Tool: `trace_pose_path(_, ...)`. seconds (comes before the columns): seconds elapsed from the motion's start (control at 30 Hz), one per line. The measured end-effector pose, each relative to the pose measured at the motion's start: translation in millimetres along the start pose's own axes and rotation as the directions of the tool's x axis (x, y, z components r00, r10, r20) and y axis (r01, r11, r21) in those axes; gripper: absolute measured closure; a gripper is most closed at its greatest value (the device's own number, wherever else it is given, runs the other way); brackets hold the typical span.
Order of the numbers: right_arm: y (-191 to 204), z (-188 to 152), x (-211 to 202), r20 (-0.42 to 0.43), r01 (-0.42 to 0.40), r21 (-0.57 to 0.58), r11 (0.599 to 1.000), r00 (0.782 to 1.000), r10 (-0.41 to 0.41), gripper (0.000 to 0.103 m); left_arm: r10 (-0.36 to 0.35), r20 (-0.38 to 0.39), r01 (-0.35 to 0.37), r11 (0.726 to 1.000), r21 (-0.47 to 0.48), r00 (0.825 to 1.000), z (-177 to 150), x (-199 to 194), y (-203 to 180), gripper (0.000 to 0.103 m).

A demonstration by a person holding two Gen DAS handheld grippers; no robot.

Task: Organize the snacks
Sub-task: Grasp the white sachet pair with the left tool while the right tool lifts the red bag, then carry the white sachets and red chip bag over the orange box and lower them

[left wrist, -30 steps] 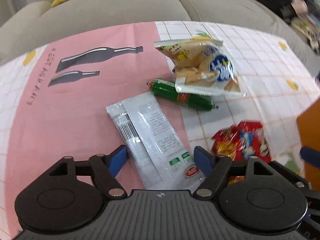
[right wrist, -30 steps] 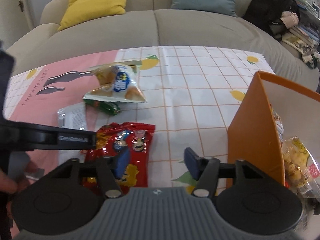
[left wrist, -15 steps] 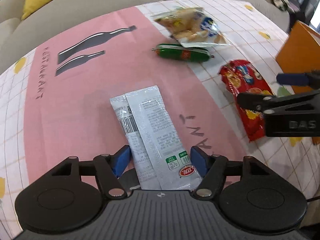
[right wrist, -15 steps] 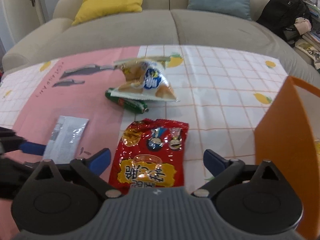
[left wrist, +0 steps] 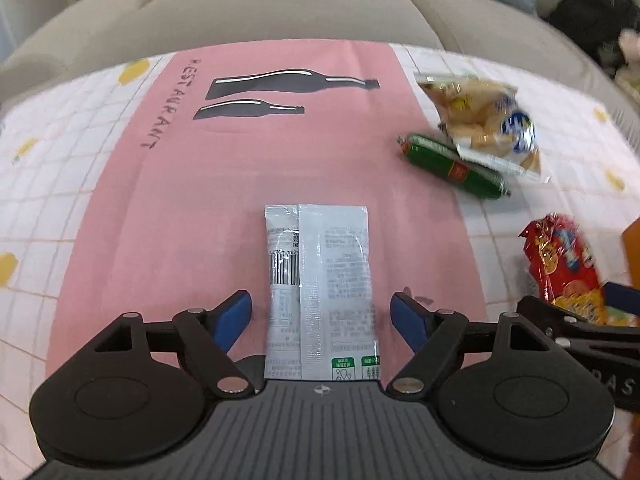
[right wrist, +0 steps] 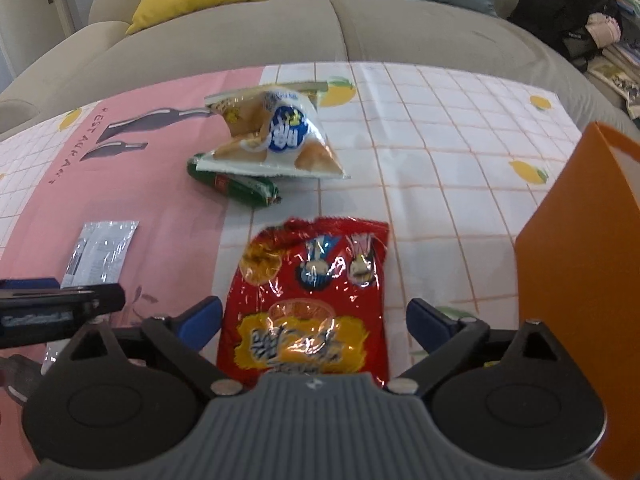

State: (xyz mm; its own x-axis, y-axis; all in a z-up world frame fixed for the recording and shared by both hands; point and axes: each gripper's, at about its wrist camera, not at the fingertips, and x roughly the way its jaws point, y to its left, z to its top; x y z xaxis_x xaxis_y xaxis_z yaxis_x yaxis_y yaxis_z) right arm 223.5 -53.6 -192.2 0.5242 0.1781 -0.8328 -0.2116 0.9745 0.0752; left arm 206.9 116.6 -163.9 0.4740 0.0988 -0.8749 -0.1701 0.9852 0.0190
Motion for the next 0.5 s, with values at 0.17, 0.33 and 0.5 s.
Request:
trace_pose_path(0.17,1,-9,3,-0.032,-0.01,0.017,1.0,0.999,0.011,0.009,-0.004,0.018,0.004,1.0,-0.012,1.0,-5,-2,0,0.022)
trace_pose_path(0.33,-1,-11,-4,-0.03,-0.004,0.013,1.0,1.0,0.004,0.024,-0.01,0.016,0.011,1.0,-0.025,1.0,-8,-7,3,0.045)
trace_pose_path(0.5,-3,-15,-14,-0.043,-0.018,0.015,1.0,0.999,0.019,0.028,-0.076,0.017,0.077,0.995,-0.071,0.997,-19,-16,4,0.048)
